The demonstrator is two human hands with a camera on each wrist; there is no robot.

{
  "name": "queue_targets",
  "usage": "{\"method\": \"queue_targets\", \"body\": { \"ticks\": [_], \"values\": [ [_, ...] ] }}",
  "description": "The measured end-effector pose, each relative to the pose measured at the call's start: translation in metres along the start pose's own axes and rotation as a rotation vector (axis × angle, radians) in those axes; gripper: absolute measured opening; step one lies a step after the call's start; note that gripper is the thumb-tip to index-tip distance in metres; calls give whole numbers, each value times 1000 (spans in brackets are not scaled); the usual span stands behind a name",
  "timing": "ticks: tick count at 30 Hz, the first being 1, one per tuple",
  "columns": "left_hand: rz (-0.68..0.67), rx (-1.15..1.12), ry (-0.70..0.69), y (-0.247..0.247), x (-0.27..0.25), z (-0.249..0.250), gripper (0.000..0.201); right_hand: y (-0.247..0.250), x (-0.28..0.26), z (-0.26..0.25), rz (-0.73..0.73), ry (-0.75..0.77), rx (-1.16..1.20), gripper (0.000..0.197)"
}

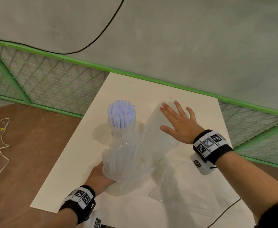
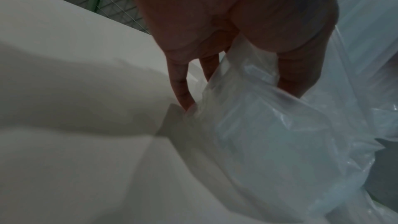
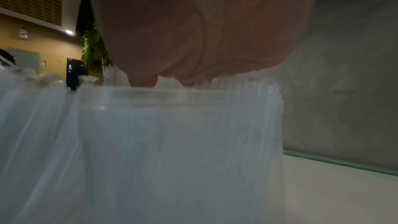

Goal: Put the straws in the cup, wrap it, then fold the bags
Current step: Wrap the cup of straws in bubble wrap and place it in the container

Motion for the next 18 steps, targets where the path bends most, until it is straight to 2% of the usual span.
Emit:
{"method": "queue_targets", "body": {
  "ticks": [2, 4, 5, 6, 8, 10, 12, 15, 18],
  "values": [
    [-4, 3, -1, 0, 0, 0, 56, 21, -5, -8, 171, -44, 63, 62],
    [-6, -5, -1, 0, -1, 1, 56, 46, -18, -26, 431, -67, 150, 42],
    [-6, -7, 2, 1, -2, 0, 55, 53, -26, -38, 508, -50, 240, 34],
    [-9, -11, 7, 1, -2, 0, 55, 54, -34, -53, 500, -17, 358, 33],
    [-16, -23, 11, 1, -3, 0, 55, 40, -51, -83, 295, -4, 545, 43],
    [-19, -22, 14, 1, -3, 1, 59, 18, -60, -103, 39, -41, 618, 63],
    [-18, -19, 13, 2, -3, 1, 69, 4, -58, -113, -115, -41, 684, 82],
    [-21, 20, -1, 3, -5, 5, 76, -5, -43, -118, -151, -16, 838, 108],
    [-44, 69, 10, 3, -6, 7, 84, -15, -30, -122, -157, -19, 1000, 123]
  ]
}}
Point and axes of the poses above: each hand's wrist, its own x-axis towards the middle knuckle, its own y-axis out of the back of the hand, z = x × y, the point moved 4 cm from there along x, towards the middle knuckle, and after that the axes turned 8 degrees about -x, right-handed, at the moved point
